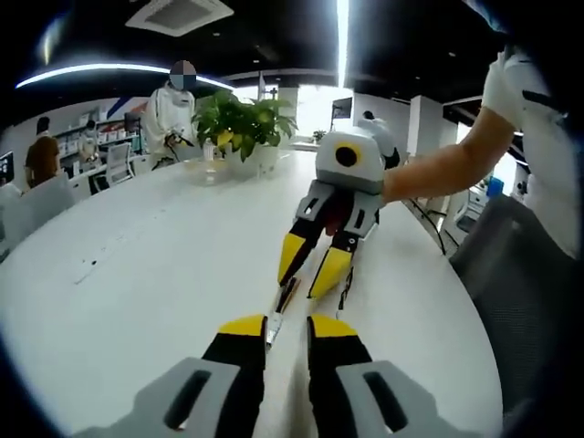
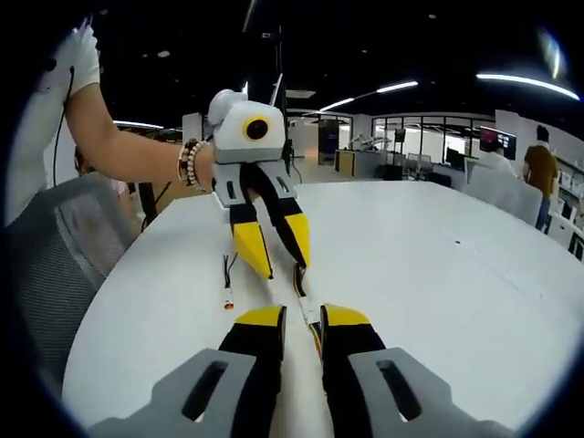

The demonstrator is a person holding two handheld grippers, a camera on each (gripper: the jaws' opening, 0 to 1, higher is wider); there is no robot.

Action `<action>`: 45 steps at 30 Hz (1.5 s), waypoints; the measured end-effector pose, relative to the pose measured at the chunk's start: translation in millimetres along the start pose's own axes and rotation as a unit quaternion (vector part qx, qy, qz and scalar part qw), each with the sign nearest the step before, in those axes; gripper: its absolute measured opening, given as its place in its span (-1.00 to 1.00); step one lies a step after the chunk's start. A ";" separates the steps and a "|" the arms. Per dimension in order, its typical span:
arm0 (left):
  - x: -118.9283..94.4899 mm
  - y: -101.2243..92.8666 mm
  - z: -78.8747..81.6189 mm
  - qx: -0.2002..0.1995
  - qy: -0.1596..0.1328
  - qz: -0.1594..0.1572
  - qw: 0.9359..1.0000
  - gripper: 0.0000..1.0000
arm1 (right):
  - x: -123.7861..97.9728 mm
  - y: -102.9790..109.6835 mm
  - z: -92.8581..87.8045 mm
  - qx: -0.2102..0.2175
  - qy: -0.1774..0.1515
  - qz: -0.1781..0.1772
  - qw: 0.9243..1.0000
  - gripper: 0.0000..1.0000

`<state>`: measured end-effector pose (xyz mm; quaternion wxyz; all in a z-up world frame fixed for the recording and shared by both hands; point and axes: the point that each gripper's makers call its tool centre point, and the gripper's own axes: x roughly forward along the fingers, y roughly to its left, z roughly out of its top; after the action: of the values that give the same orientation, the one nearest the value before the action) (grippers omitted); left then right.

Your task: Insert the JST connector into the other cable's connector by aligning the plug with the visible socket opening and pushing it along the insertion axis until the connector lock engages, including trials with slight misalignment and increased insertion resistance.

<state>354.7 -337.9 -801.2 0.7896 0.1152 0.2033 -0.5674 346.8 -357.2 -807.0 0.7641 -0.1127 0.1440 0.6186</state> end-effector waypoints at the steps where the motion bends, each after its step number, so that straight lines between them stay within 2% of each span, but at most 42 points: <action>1: -0.3 -2.0 -0.9 0.001 0.001 0.000 1.000 -0.77 | -0.1 1.9 0.5 -0.001 -0.001 0.002 1.000 -0.75; 10: -6.9 -19.6 -13.9 -0.005 0.014 -0.010 1.000 -0.76 | -0.9 17.1 -6.0 -0.008 0.008 0.009 1.000 -0.75; 13: -8.1 -26.9 -22.9 -0.008 0.020 -0.015 1.000 -0.77 | -0.9 20.0 -10.9 -0.007 0.012 0.011 1.000 -0.75; 17: -9.2 -33.9 -35.1 -0.026 0.019 -0.023 0.999 -0.76 | -0.3 27.8 -16.2 -0.002 0.012 0.021 1.000 -0.75; 21: -9.9 -38.8 -41.0 -0.038 0.013 -0.024 0.999 -0.76 | -0.3 31.4 -21.6 0.002 0.015 0.027 1.000 -0.74; 28: -9.0 -44.3 -53.3 -0.049 0.019 -0.026 0.998 -0.76 | -2.0 35.1 -28.8 0.010 0.017 0.030 0.999 -0.73; 37: -8.4 -45.5 -54.7 -0.051 0.009 -0.028 0.998 -0.79 | -2.9 43.7 -41.0 -0.004 0.032 0.042 0.999 -0.71; 40: -7.6 -43.8 -56.1 -0.047 0.005 -0.029 0.998 -0.95 | -4.1 42.3 -44.8 -0.012 0.036 0.040 0.998 -0.76; 45: -7.6 -45.6 -56.4 -0.043 0.000 -0.030 0.999 -0.98 | -8.1 39.3 -47.1 -0.013 0.031 0.036 0.999 -0.82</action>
<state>298.9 -323.2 -845.7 0.7763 0.0745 0.2307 -0.5819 303.0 -372.8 -847.8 0.7350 -0.1370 0.1635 0.6437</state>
